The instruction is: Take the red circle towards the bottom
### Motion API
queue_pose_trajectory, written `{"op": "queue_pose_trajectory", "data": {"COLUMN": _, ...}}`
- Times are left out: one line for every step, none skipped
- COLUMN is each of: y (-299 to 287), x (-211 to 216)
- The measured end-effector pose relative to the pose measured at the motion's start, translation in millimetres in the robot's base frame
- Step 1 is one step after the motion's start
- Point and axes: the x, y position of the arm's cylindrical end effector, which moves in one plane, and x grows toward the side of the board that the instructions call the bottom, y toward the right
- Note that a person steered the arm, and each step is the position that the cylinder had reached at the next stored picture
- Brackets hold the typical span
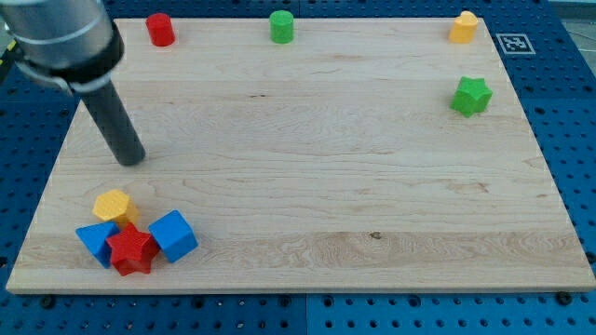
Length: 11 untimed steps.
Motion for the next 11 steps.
{"op": "queue_pose_trajectory", "data": {"y": -28.2, "x": -66.6}}
{"op": "queue_pose_trajectory", "data": {"y": -59.3, "x": -134.4}}
{"op": "queue_pose_trajectory", "data": {"y": -78.9, "x": -196.6}}
{"op": "queue_pose_trajectory", "data": {"y": -76.2, "x": -245.9}}
{"op": "queue_pose_trajectory", "data": {"y": -52.0, "x": -256.2}}
{"op": "queue_pose_trajectory", "data": {"y": -8.0, "x": -247.0}}
{"op": "queue_pose_trajectory", "data": {"y": 25.2, "x": -233.5}}
{"op": "queue_pose_trajectory", "data": {"y": 34.8, "x": -203.4}}
{"op": "queue_pose_trajectory", "data": {"y": 50.6, "x": -165.5}}
{"op": "queue_pose_trajectory", "data": {"y": 63.8, "x": -127.3}}
{"op": "queue_pose_trajectory", "data": {"y": 60.5, "x": -101.3}}
